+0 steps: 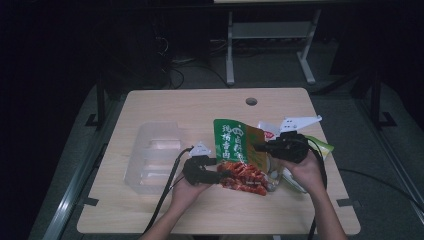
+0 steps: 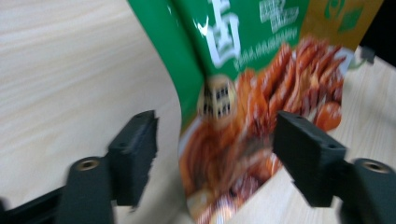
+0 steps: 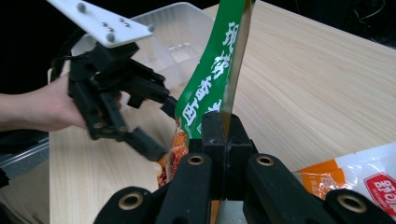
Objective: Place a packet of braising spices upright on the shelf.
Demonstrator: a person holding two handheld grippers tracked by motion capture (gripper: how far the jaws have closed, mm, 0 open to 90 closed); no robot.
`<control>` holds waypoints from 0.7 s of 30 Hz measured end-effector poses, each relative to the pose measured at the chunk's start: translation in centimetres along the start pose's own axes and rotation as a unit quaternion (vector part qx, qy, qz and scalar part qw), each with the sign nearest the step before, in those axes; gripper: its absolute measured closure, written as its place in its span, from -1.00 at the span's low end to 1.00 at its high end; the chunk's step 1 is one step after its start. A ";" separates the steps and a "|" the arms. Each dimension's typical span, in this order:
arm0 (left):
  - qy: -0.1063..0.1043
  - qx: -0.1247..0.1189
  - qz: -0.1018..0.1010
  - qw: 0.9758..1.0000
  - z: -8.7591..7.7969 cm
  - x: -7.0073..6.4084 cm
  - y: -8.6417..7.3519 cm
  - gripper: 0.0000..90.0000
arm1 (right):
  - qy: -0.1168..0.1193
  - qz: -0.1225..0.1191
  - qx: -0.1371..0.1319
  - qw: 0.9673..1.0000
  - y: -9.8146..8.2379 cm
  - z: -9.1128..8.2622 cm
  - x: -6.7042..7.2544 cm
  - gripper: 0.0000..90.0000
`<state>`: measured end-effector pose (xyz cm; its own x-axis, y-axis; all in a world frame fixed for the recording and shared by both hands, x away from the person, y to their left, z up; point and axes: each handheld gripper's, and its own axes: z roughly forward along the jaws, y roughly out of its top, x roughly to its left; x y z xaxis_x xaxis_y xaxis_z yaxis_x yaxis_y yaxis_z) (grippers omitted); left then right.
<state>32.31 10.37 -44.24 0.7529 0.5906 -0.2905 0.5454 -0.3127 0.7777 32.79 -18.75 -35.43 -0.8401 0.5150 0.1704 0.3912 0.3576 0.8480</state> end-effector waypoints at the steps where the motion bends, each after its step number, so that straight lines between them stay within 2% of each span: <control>1: -0.008 -0.001 -0.007 1.000 0.1 0.1 0.1 -0.23 | 0.002 0.000 0.000 1.000 0.0 0.0 0.0 1.00; 2: -0.015 0.001 -0.011 1.000 0.3 0.2 0.4 -0.15 | 0.002 -0.001 0.001 1.000 0.0 0.0 0.0 1.00; 7: -0.014 0.005 -0.007 1.000 0.4 0.0 1.0 0.33 | 0.000 -0.009 0.004 1.000 -0.1 0.2 0.1 1.00; 10: -0.031 0.004 -0.021 0.999 0.3 0.4 1.0 0.64 | -0.005 -0.008 0.008 1.000 -0.4 0.3 0.0 1.00; 11: -0.038 0.005 -0.019 0.999 0.3 0.5 1.1 0.70 | -0.005 -0.007 0.009 1.000 -0.5 0.3 0.0 1.00; 13: -0.042 0.008 -0.019 0.999 0.1 0.4 1.1 0.79 | -0.005 -0.004 0.009 1.000 -0.6 0.3 -0.1 1.00; 19: -0.013 -0.004 0.015 1.000 -0.4 -0.8 0.9 0.92 | -0.007 -0.001 0.005 1.000 -0.8 0.0 -0.4 0.97; 21: -0.008 -0.006 0.022 1.000 -0.4 -1.0 0.9 0.92 | -0.007 0.000 0.008 1.000 -0.9 0.0 -0.5 0.90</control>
<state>31.89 9.85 -43.05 0.7817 0.5646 -0.2648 0.5075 -0.3293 0.7962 32.85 -19.32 -36.32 -0.8346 0.5263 0.1626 0.3970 0.3702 0.8398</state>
